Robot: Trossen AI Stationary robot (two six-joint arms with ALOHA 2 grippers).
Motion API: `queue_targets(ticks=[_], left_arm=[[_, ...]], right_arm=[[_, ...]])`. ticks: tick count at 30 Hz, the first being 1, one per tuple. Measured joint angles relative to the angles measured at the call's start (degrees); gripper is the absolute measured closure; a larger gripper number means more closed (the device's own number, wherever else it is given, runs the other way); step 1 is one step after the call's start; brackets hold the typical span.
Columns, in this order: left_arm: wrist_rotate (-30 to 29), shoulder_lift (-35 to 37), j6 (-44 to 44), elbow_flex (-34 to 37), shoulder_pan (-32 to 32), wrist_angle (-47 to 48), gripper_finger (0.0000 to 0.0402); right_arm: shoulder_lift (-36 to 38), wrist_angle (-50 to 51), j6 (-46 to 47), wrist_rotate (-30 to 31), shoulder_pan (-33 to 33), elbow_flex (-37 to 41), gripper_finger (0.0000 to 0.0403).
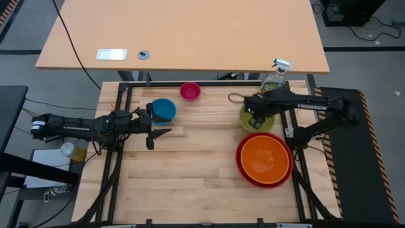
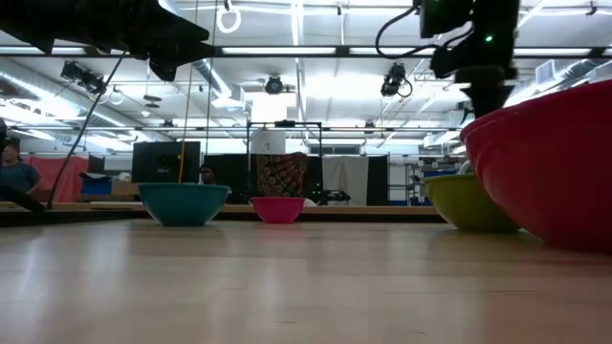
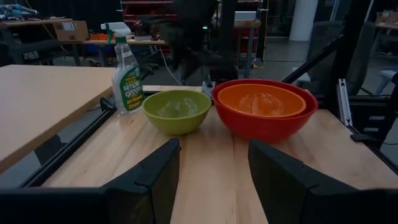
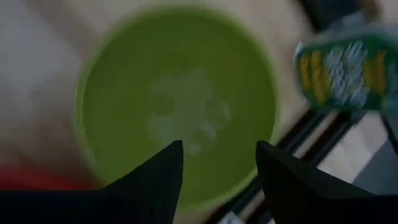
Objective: Nest bowls inside each other
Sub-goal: Stack the green bowl on the orange bowl
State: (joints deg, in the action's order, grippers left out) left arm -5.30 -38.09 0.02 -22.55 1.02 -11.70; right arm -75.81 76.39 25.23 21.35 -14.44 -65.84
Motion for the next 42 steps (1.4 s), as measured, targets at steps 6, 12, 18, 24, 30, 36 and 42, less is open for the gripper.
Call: queue_targets(ticks=[6, 12, 18, 24, 30, 36, 42], left_arm=[[0.0, -0.02, -0.66, 0.02, 0.0, 0.0, 0.0209], [0.0, -0.04, -0.66, 0.02, 0.0, -0.03, 0.0209], [0.0, -0.04, -0.68, 0.02, 0.0, 1.55, 0.0209], [0.0, -0.04, -0.68, 0.02, 0.0, 2.7, 0.0209], [0.0, -0.04, -0.68, 0.04, 0.0, 3.04, 0.0209], [0.0, -0.04, -0.71, 0.04, 0.0, 3.03, 0.0209], [0.0, -0.04, -0.71, 0.04, 0.0, 2.94, 0.0209]], right_arm=[[-0.76, -11.28, -10.31, 0.14, -8.77, 0.0, 0.0181], [-7.94, -13.47, -17.22, -2.23, -14.57, 0.0, 0.0165], [-11.47, -10.39, -20.61, -1.99, -20.77, 0.02, 0.015], [-11.3, -6.75, -21.51, -3.51, -26.49, 0.02, 0.0149], [-11.28, -2.58, -16.65, -7.08, -29.06, 1.43, 0.0153], [-11.26, -2.83, -14.33, -6.81, -29.22, 5.32, 0.0153], [-11.26, -7.39, -14.33, -6.06, -29.19, 9.49, 0.0171]])
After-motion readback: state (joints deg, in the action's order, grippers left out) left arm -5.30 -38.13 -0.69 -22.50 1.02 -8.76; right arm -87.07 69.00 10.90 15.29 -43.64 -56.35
